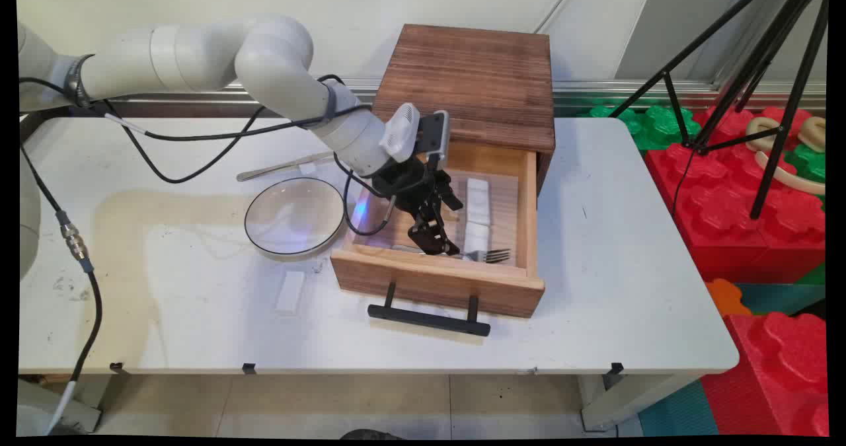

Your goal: Pick up the knife from the left of the white plate, then place the picked object into the drawer

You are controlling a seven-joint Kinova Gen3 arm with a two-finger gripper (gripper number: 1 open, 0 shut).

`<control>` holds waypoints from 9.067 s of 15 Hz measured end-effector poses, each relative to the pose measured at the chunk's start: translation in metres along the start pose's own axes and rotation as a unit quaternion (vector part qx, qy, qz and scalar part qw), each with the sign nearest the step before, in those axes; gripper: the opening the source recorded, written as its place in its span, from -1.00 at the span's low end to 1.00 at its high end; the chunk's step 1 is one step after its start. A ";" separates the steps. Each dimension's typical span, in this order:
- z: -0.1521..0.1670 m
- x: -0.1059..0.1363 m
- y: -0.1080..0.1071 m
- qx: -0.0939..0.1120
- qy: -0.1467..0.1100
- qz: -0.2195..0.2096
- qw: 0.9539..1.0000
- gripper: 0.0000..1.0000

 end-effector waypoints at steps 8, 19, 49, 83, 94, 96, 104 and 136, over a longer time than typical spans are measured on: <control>-0.034 0.001 -0.002 0.014 0.019 0.008 1.000 1.00; -0.122 -0.016 0.009 0.015 0.042 0.015 0.999 1.00; -0.228 -0.183 -0.026 0.078 -0.095 -0.087 0.989 1.00; -0.154 -0.251 -0.129 0.091 -0.159 -0.143 0.973 -1.00; -0.161 -0.256 -0.126 0.083 -0.163 -0.141 0.973 -1.00; -0.163 -0.254 -0.126 0.082 -0.161 -0.141 0.973 -1.00; -0.188 -0.242 -0.121 0.092 -0.156 -0.135 0.974 -1.00; -0.246 -0.039 -0.042 0.070 0.007 -0.024 0.997 -1.00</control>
